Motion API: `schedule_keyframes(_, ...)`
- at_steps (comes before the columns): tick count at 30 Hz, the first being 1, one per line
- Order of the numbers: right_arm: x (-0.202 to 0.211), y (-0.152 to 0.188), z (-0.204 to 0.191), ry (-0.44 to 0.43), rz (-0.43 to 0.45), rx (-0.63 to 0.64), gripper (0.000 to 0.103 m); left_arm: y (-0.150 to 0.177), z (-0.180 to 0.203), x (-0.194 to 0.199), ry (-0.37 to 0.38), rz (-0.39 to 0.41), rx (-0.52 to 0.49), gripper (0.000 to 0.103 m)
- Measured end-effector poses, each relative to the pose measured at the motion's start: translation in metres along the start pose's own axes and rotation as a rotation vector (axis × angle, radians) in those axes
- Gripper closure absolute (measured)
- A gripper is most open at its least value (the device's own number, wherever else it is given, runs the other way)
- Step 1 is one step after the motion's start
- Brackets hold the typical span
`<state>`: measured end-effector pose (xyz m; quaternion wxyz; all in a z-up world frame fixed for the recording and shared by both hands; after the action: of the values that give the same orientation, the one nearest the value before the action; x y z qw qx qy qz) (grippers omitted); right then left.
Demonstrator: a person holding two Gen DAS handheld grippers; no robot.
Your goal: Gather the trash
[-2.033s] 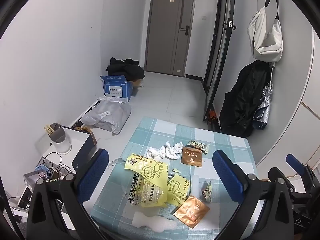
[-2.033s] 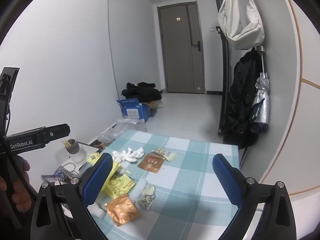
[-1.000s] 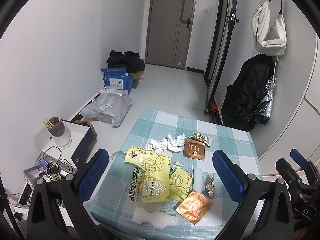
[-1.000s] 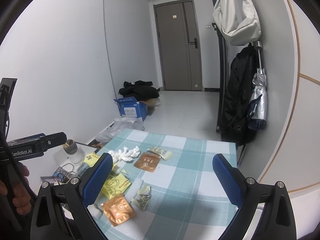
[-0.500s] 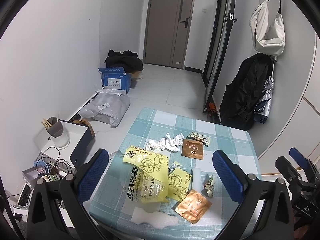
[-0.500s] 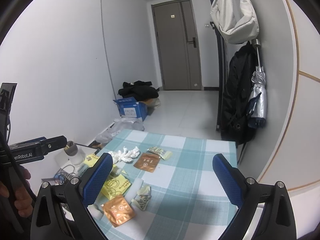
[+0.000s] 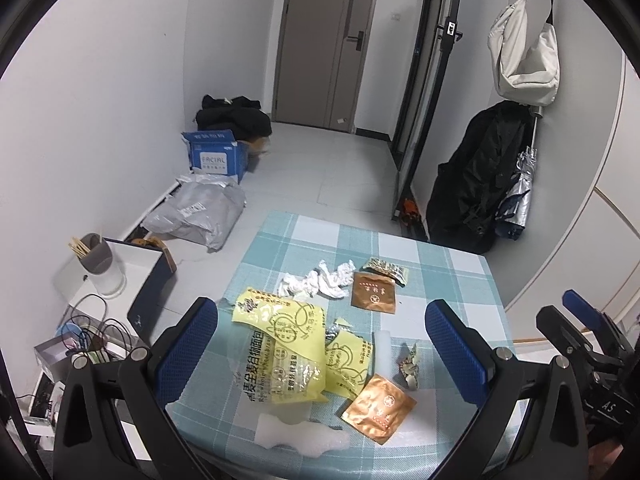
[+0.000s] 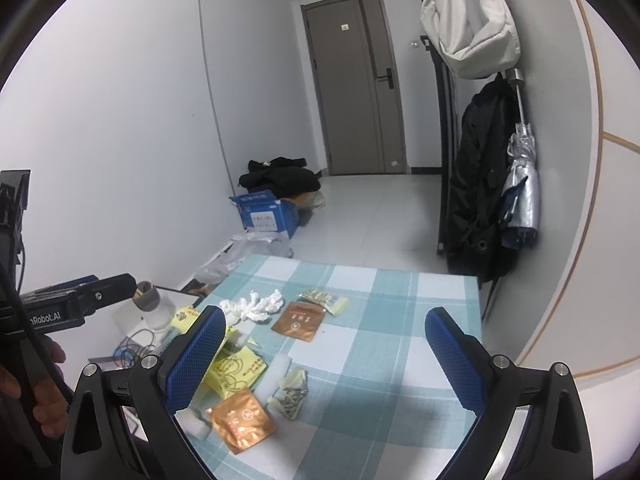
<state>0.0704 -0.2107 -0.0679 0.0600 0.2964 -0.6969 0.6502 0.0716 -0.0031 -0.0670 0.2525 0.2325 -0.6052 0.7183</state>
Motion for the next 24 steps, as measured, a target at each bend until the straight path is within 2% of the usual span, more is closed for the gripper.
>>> schedule_keyframes(6,-0.008,0.002,-0.002,-0.022,-0.013,-0.011,0.002,0.008,-0.008,-0.013,0.078,-0.071,0.047,0.001)
schedule_keyframes(9,-0.014,0.003,-0.002,-0.025,-0.024,-0.018,0.002,0.012,-0.022,-0.025,0.106,-0.12,0.115,0.001)
schedule_keyframes(17,-0.042,0.008,-0.005,-0.101,-0.085,-0.065,0.002,0.02,-0.066,-0.058,0.11,-0.221,0.26,0.002)
schedule_keyframes(24,-0.071,0.011,-0.017,-0.15,-0.134,-0.049,0.002,0.03,-0.077,-0.085,0.123,-0.317,0.265,0.01)
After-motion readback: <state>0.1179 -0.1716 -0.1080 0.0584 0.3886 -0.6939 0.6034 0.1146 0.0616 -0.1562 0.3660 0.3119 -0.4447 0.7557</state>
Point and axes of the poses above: each gripper's, at about its wrist camera, not at the fingertips, and x roughly against the way its jaws point, z to its right, y to its underside, the point moved 8 cm from there along -x, roughly the way its jaws point
